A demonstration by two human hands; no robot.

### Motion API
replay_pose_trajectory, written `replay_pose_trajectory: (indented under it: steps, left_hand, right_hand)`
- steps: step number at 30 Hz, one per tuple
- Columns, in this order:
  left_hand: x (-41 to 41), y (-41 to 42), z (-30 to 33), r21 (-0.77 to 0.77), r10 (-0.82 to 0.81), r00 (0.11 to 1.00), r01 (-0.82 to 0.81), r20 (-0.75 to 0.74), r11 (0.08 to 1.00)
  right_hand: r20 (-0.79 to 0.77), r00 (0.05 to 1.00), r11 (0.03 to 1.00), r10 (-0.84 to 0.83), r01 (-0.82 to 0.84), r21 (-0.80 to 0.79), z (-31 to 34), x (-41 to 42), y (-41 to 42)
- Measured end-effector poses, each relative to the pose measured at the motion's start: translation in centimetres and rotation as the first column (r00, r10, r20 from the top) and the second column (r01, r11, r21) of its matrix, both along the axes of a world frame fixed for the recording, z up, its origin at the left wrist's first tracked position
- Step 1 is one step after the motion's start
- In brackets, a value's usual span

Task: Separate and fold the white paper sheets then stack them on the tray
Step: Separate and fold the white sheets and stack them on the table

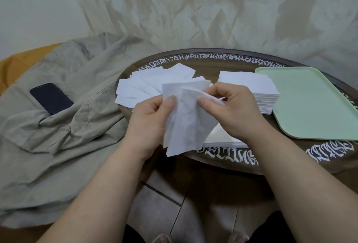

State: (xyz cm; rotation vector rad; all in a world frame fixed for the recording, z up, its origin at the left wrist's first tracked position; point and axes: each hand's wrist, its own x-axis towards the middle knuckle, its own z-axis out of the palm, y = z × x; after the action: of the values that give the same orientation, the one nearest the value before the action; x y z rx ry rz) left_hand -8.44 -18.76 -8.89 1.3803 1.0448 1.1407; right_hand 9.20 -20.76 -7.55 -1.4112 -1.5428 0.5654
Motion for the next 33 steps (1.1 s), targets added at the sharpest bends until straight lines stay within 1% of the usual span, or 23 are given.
replay_pose_trajectory:
  steps: [2,4,6,7,8,10,12,14,16,19,24,33]
  left_hand:
    - [-0.1,0.5,-0.2,-0.036,0.088,0.992,-0.085,0.089,0.996]
    - [-0.4,1.1,-0.5,-0.033,0.14,0.984,-0.137,0.114,0.99]
    - [-0.7,1.1,-0.6,-0.037,0.132,0.984,-0.128,0.118,0.991]
    - [-0.7,1.1,-0.6,-0.04,0.113,0.989,-0.109,0.1,0.993]
    - [-0.6,0.9,-0.6,-0.038,0.084,0.994,-0.081,0.076,0.996]
    - [-0.3,0.5,-0.6,-0.027,0.008,0.999,-0.007,0.047,1.0]
    - [0.1,0.1,-0.5,-0.027,-0.066,0.997,0.068,0.047,0.997]
    - [0.3,-0.1,-0.4,-0.028,-0.102,0.994,0.103,0.041,0.994]
    - [0.5,0.0,-0.5,-0.027,-0.106,0.993,0.108,0.052,0.994]
    - [0.6,0.0,-0.6,-0.033,-0.109,0.988,0.113,0.109,0.993]
    - [0.8,-0.4,-0.5,-0.03,-0.101,0.994,0.102,0.044,0.994]
    - [1.1,-0.6,-0.5,-0.026,-0.06,0.998,0.06,-0.02,0.998]
  right_hand:
    - [-0.058,0.998,1.0,0.015,-0.014,0.026,0.4,0.1,-0.2]
    - [-0.146,0.982,0.992,0.121,-0.117,0.035,1.1,0.1,-0.7]
    - [-0.189,0.956,0.974,0.224,-0.226,0.012,1.7,0.0,-1.2]
    - [-0.193,0.95,0.968,0.245,-0.251,-0.01,1.8,-0.2,-1.3]
    - [-0.192,0.951,0.967,0.242,-0.253,-0.031,1.7,-0.4,-1.3]
    - [-0.194,0.962,0.977,0.19,-0.205,-0.063,1.4,-0.6,-1.0]
    - [-0.207,0.97,0.986,0.129,-0.148,-0.08,1.1,-0.6,-0.8]
    - [-0.222,0.97,0.989,0.1,-0.122,-0.086,1.0,-0.4,-0.6]
    - [-0.229,0.969,0.989,0.094,-0.118,-0.09,0.9,-0.2,-0.6]
    - [-0.234,0.969,0.99,0.081,-0.105,-0.092,0.7,-0.2,-0.4]
    - [-0.244,0.968,0.991,0.061,-0.087,-0.1,0.7,-0.2,-0.3]
    - [-0.222,0.974,0.993,0.052,-0.074,-0.094,0.5,-0.4,-0.2]
